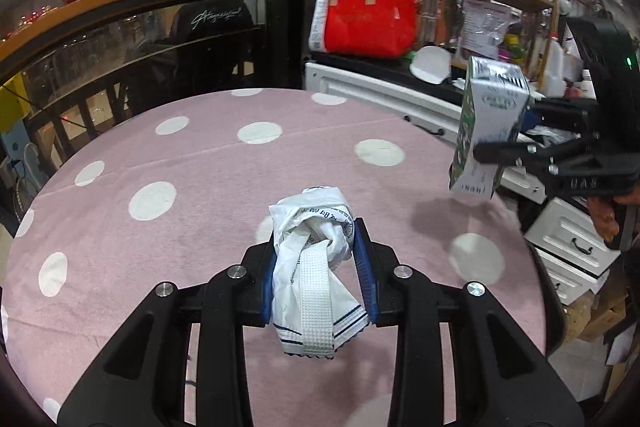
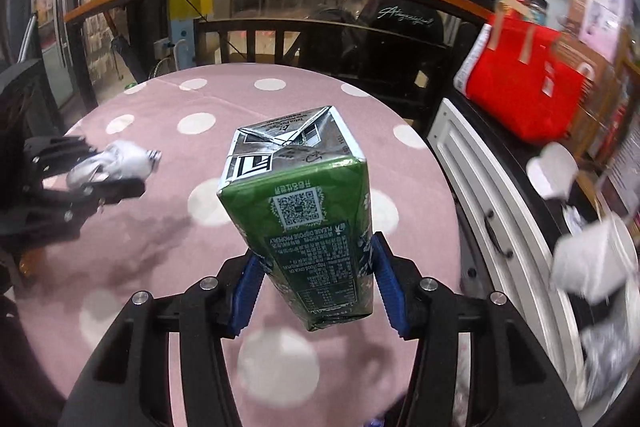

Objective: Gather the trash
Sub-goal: 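Carry the green carton to the bin with the right gripper while the left carries tissue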

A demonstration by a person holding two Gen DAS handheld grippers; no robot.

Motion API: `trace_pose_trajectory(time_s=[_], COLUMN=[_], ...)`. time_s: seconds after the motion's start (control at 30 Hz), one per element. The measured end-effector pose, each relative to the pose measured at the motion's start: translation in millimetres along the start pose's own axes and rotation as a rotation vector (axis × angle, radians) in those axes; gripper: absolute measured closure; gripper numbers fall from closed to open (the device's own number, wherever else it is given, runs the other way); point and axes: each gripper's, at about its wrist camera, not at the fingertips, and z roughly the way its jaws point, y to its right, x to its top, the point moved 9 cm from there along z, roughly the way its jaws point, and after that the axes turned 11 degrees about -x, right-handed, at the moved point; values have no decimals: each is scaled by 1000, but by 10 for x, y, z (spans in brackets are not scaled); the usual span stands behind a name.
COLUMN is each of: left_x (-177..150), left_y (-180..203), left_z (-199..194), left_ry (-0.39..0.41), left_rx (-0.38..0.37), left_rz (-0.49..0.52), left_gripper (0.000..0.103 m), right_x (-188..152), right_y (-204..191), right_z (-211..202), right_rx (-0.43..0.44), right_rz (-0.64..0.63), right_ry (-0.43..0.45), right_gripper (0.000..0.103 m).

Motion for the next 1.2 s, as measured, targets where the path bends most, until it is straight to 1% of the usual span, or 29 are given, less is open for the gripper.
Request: trace_pose_trajectory(time_s=[0.13, 0.27, 0.33, 0.47, 0.53, 0.67, 0.73, 0.83, 0.93, 1.03, 1.2], left_x=[-41, -87, -101, -153, -198, -307, -388, -497, -612, -725, -877], left_y=[350, 703, 880, 1340, 1603, 2004, 2180, 2364, 2509, 2624, 2754], left_z=[-26, -2, 13, 29, 53, 118, 180, 254, 326, 400, 509], left_ry=[-3, -10, -15, -19, -29, -52, -75, -102, -131, -162, -201], left_rx=[-48, -108, -143, -212, -253, -308, -329, -352, -365, -377, -377], left_rz=[20, 35, 38, 78, 105, 149, 166, 187, 205, 211, 234], left_gripper=[70, 70, 70, 70, 70, 70, 70, 70, 70, 70, 70], right_x=[-259, -586, -759, -1113, -1343, -1815, -2066, -2397, -2647, -2886, -3267], right_y=[68, 157, 207, 301, 354, 455, 497, 547, 596, 643, 682], right_z=[-259, -505, -606, -723, -740, -693, -629, -513, -372, -182, 95], right_rx=[-17, -59, -94, -125, -139, -154, -175, -184, -202, -200, -216], right_rz=[30, 62, 73, 116, 150, 240, 273, 327, 367, 420, 487], right_ry=[-3, -12, -17, -52, -86, -170, -222, -285, -333, -387, -479], right_gripper=[52, 52, 52, 52, 52, 52, 52, 52, 52, 52, 51])
